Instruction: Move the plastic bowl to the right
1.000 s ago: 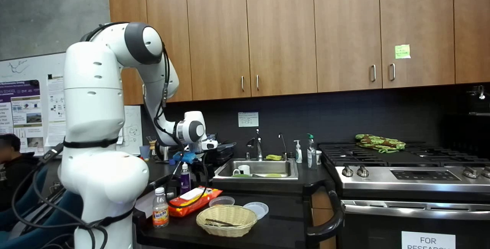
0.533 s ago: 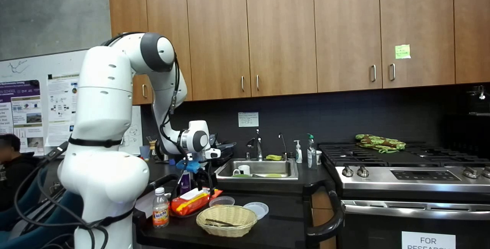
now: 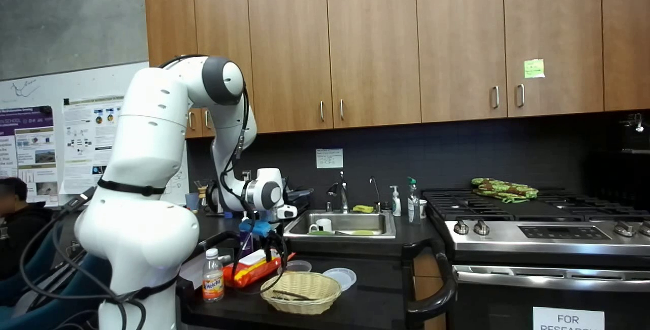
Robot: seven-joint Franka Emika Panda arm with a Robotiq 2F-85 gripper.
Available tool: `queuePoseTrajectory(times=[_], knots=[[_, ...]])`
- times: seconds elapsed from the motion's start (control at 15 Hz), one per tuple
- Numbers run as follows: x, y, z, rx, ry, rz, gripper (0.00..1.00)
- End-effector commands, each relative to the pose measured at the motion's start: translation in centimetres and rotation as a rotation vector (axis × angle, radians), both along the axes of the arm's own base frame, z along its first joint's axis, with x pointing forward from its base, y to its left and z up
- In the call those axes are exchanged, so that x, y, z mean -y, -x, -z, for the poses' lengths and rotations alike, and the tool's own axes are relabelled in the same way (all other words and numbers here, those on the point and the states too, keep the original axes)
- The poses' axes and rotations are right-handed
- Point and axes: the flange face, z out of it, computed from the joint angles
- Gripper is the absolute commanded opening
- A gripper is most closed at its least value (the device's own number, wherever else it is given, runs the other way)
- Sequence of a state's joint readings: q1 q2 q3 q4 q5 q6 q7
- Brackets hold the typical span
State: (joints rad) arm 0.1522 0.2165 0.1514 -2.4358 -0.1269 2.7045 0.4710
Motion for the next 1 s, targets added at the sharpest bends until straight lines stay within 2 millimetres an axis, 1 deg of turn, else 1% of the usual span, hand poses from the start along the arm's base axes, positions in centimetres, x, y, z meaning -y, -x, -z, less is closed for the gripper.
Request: queuePoseTrajectory(times=[0.0,0.07,0.47,0.53,0.6,0.73,0.8,0.93], knots=[[0.1,-1.0,0.5,-0.004,-0.013,-0.017,0.63],[0.2,-1.2,0.5,-0.005,-0.015,-0.016,0.57],[0.6,-2.0,0.3,-0.001,-0.022,-0.014,0.09],[0.6,-2.0,0.2,-0.003,-0.022,-0.012,0.02],[0.7,-2.1,0.2,-0.004,-0.016,-0.008,0.00],[0.7,-2.3,0.1,-0.003,-0.003,-0.002,0.00],[0.8,-2.6,0.0,-0.001,0.007,0.000,0.02],[1.2,-3.1,-0.1,0.000,0.025,-0.003,0.01]])
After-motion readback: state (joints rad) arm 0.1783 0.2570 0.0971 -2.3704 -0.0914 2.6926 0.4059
